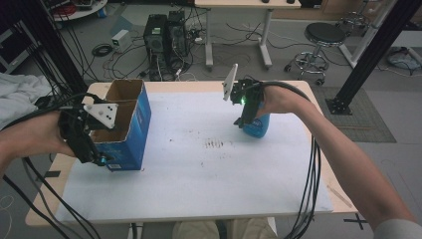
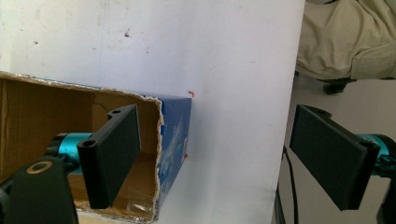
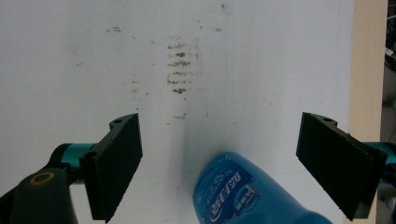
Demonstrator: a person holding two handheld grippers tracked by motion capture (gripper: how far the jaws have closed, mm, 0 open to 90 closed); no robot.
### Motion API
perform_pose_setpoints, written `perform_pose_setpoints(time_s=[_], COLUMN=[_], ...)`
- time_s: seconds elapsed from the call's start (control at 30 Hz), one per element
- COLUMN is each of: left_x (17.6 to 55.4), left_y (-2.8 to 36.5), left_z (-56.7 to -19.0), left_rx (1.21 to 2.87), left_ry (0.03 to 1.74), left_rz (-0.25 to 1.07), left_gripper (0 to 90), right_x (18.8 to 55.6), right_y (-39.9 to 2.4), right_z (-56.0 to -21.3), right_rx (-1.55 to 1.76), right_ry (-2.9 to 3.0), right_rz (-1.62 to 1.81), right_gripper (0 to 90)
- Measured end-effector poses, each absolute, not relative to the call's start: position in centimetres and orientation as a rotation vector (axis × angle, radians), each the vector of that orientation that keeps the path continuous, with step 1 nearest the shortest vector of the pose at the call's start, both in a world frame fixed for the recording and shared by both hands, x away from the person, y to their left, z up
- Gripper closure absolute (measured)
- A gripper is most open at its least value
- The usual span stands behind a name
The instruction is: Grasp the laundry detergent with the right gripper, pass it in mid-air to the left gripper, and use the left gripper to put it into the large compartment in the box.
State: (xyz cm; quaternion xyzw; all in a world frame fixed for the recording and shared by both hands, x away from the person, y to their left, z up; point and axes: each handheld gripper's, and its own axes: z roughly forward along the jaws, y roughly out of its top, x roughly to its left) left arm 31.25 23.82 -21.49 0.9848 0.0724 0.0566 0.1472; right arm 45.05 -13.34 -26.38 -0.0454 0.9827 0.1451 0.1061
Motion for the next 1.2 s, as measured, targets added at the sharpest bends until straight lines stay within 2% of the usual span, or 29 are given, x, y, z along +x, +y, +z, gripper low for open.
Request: perform_pose_setpoints(time_s=[0.57, 1.2], left_x=[31.3, 31.2], left_y=[23.7, 23.7], left_z=[-21.3, -21.4], left_rx=[2.829, 2.827], left_ry=[0.196, 0.195], left_rz=[0.160, 0.157], left_gripper=[16.4, 16.3], right_x=[42.6, 42.7], right_y=[-18.6, -23.9], right_z=[-27.4, -28.7], right_rx=[-0.048, 0.097], right_ry=[2.938, 2.973], right_rz=[0.358, 0.271], right_gripper=[13.6, 13.6])
